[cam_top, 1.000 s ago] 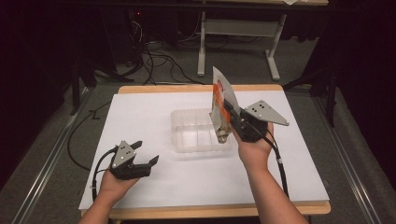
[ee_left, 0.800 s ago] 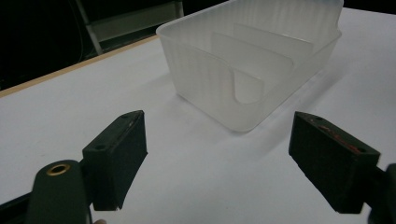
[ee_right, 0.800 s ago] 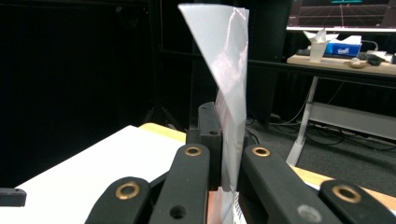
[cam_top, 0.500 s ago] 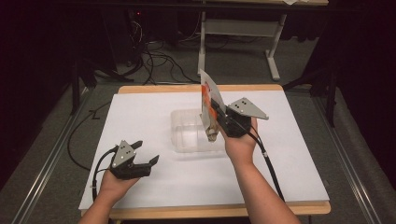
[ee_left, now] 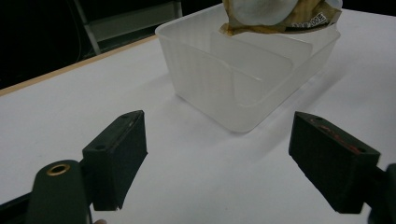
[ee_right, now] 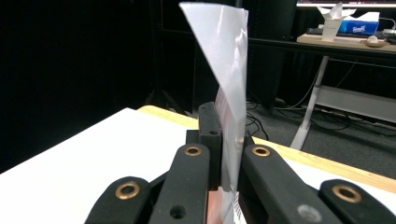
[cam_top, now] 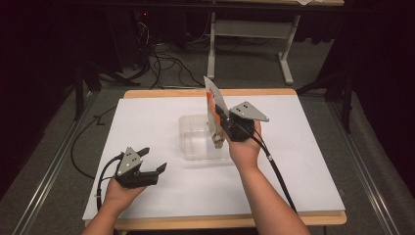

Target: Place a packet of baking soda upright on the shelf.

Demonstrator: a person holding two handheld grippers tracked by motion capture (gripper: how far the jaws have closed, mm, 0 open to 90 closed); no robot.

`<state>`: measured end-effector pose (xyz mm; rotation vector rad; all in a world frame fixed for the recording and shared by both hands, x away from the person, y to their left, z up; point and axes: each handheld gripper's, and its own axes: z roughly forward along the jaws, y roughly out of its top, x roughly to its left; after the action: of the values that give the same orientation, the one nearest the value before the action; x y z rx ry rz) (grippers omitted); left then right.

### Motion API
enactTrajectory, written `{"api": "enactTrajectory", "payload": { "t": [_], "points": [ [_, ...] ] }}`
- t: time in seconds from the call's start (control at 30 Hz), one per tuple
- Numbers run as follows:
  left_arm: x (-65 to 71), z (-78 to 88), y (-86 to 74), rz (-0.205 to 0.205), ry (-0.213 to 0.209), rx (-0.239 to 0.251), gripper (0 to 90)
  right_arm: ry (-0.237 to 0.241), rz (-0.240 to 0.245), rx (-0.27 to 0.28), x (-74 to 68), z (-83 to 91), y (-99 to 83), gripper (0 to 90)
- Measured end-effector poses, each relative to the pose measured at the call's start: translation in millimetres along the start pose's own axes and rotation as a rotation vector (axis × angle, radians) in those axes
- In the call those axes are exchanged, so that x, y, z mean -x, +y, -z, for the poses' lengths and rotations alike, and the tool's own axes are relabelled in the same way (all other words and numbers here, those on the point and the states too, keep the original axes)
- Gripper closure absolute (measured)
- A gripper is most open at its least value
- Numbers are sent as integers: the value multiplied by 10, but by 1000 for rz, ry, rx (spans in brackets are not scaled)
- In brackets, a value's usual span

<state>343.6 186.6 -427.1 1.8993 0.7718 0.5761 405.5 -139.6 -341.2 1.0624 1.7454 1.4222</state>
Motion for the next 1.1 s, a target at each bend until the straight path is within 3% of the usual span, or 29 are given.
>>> {"api": "enactTrajectory", "payload": {
  "t": [0.47, 0.83, 1.1],
  "points": [
    [-9, -7, -8, 6, -3, -4, 199, -11, 21, -14, 3, -119, -115, 900],
    [-1, -18, -11, -1, -5, -9, 199, -11, -7, -48, 48, -207, -349, 900],
    [0, -20, -11, -2, -7, -12, 199, -11, -3, -41, 32, -197, -380, 900]
  ]
}}
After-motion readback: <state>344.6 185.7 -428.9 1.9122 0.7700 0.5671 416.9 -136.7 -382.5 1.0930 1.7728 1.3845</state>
